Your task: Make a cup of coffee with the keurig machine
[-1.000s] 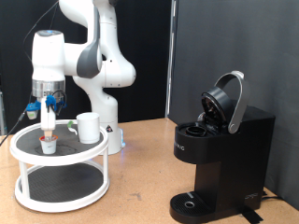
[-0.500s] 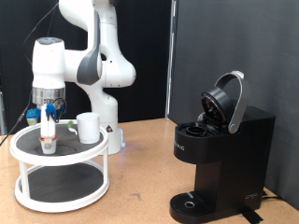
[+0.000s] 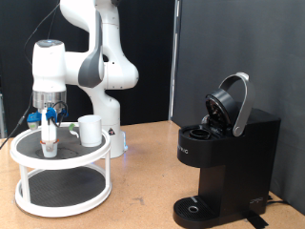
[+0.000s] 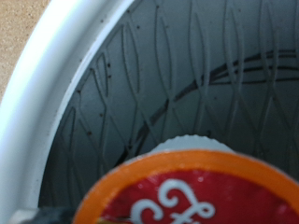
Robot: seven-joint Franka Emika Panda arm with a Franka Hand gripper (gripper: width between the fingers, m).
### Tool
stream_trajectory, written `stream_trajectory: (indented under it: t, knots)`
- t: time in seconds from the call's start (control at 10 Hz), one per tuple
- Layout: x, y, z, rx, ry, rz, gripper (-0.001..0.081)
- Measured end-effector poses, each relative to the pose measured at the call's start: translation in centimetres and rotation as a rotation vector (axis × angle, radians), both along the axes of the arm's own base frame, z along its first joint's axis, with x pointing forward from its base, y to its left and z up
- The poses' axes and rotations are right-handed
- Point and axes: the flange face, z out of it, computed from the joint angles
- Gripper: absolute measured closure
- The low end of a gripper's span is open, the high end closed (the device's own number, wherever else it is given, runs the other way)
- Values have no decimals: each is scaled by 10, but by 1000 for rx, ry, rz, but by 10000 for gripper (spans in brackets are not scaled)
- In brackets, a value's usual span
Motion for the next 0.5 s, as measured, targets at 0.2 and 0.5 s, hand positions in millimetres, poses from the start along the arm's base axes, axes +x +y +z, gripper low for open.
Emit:
stream_trajectory:
  t: [0.2,0.5]
  knots:
    - [0,0,1,16,-7,3,445]
    - [-1,-5,22,76,5,-2,445]
